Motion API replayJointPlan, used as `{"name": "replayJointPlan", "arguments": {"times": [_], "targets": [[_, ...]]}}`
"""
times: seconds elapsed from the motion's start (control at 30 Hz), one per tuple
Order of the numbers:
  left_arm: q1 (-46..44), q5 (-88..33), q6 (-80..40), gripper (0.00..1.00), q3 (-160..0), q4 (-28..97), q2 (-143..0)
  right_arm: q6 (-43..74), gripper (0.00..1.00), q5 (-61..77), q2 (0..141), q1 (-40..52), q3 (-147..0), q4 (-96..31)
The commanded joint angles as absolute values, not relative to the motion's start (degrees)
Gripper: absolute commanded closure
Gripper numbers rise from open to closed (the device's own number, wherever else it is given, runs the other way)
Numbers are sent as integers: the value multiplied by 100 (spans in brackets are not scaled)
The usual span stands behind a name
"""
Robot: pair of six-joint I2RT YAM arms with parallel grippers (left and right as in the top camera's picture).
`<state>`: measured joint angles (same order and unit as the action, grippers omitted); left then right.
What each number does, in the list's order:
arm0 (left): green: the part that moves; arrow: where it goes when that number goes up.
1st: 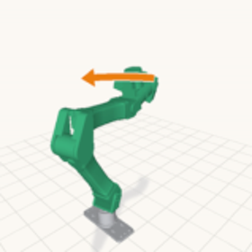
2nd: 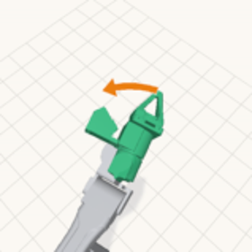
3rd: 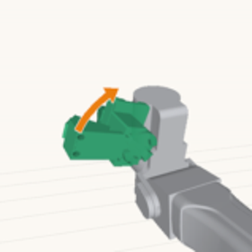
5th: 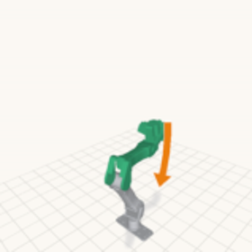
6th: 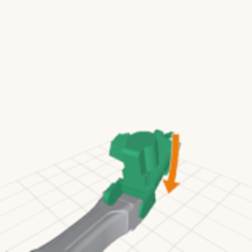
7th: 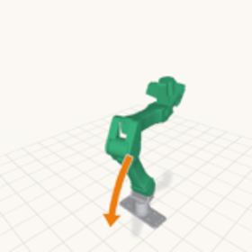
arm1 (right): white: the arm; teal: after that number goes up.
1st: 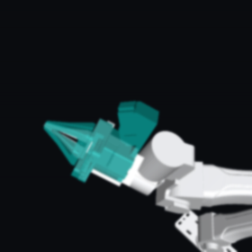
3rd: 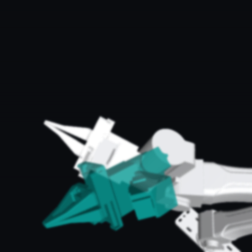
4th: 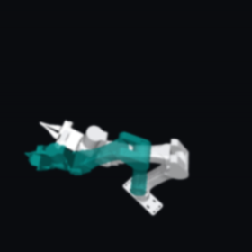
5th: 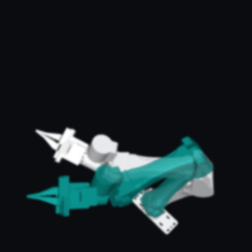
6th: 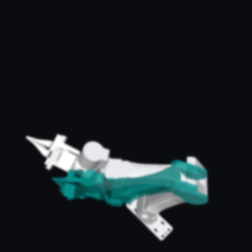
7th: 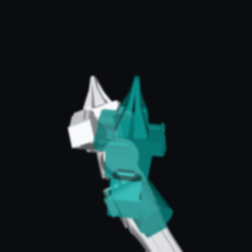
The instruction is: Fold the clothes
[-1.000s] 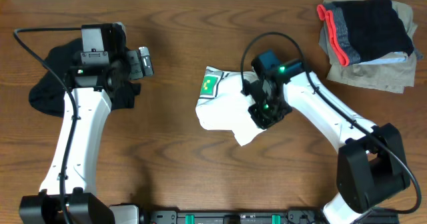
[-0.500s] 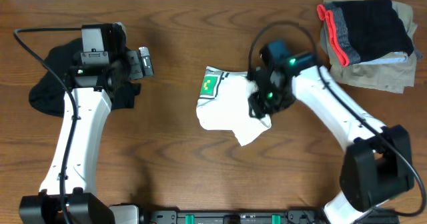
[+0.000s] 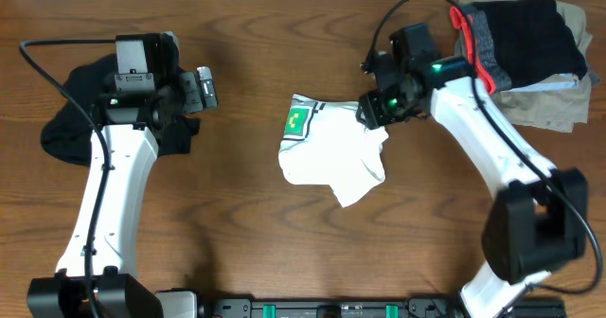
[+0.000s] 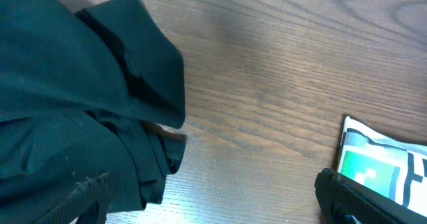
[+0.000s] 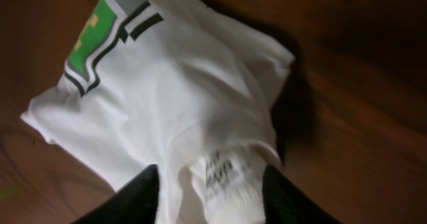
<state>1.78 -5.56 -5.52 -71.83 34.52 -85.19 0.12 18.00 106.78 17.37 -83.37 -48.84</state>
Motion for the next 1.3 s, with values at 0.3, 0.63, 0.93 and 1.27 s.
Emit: {"name": "replayJointPlan", "arguments": {"times": [0.3,0.63,0.93,1.27], "targets": [[198,-489,-454,2,-7234,3465,-8562,1315,58,2335,10892,1719,-8309,-4519],[198,-489,-456,2,-7234,3468,-8562,1870,59,2102,10899,1686,-8302,-4613],[198,-489,-456,2,-7234,3465,-8562,1887,59,2075,10899,1688,-8143,-4574],[198,-489,-456,2,-7234,3468,-8562,1970,62,1804,10899,1688,-7782,-3664]]}}
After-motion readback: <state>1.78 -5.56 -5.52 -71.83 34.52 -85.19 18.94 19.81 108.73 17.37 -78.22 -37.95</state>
